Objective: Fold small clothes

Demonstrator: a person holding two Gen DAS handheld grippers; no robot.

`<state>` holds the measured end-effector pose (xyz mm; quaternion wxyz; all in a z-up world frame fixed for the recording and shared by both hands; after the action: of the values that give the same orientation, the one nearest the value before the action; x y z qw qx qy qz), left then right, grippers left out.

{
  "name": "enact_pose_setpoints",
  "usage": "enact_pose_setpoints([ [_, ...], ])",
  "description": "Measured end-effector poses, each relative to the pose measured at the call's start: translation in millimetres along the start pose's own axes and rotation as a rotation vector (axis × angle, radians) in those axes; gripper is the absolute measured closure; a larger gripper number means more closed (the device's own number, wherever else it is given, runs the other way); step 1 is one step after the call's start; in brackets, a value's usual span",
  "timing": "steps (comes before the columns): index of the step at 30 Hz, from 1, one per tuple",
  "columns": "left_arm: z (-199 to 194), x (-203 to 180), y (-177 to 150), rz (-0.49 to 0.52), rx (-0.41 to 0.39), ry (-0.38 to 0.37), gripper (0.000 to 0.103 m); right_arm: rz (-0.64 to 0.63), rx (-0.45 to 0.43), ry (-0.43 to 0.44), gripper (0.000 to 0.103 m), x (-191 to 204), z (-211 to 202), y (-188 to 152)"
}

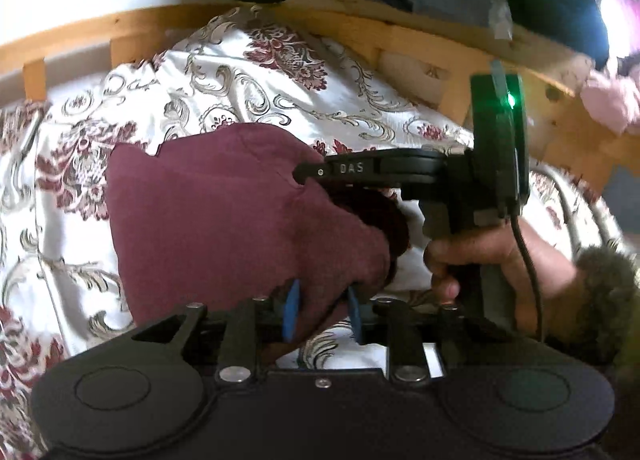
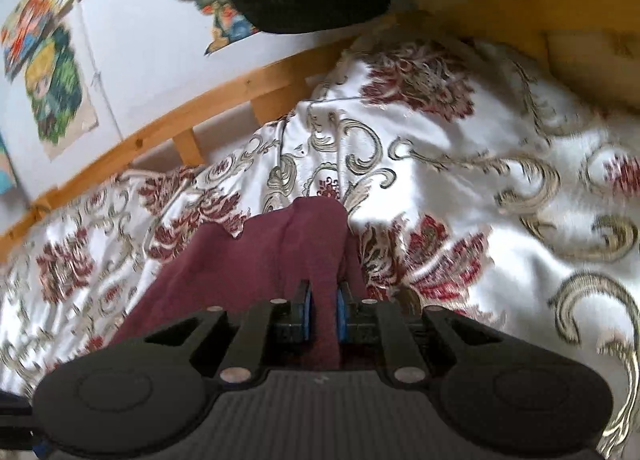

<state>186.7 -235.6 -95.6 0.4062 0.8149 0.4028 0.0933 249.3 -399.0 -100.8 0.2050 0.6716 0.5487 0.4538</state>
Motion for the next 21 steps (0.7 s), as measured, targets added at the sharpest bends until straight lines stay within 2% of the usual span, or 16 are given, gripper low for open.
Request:
enact_pose_setpoints([
  [3,-7.1,3.3,0.2,-0.087,0.001,-0.032,0.055,0.016,0.001,-0.013,0.078,-4.6,-3.4,0.5],
  [5,-13.4,7.7,1.0,-0.136,0.0,-0.03,0.045,0.022,0.003,-0.029,0.063,-6.4,-8.5,1.2],
  [9,-31.6,23.9,4.4,-0.222,-0.036,0.025,0.014,0.039,-0.007,-0.042,0.046,-7.5,-27.0,5.8],
  [10,-36.4,29.5,4.9,-0.246,-0.048,0.042,0.009,0.042,-0.01,-0.045,0.033,-7.4,-32.8,7.3],
  [11,-40.6,35.9,5.1,-0.271,-0.058,0.06,0.006,0.043,-0.012,-0.042,0.023,-6.5,-37.4,8.5],
  [13,-45.7,48.1,4.4,-0.319,-0.065,0.092,0.001,0.032,-0.006,-0.038,0.013,-2.4,-47.7,9.8],
  [16,-48.2,70.9,-1.3,-0.413,-0.044,0.157,0.001,-0.032,0.028,-0.045,0.003,8.7,-60.3,7.9],
  [19,-45.7,92.5,-12.2,-0.514,-0.001,0.205,0.001,-0.113,0.06,-0.07,0.0,19.6,-73.6,3.0],
  [21,-43.3,101.3,-17.8,-0.543,0.026,0.229,0.001,-0.152,0.086,-0.087,0.0,24.8,-80.0,-1.6],
])
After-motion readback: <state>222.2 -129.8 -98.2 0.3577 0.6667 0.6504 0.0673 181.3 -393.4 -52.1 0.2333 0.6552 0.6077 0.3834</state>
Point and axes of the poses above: each gripper's, at about its wrist camera, not at the fingertips, and z roughly the way its jaws point, x to its left, y to its top, the point moved 10 cm from there along z, roughly the way its jaws point, and after that the axes turned 3 degrees about x, right-handed, at the moved point
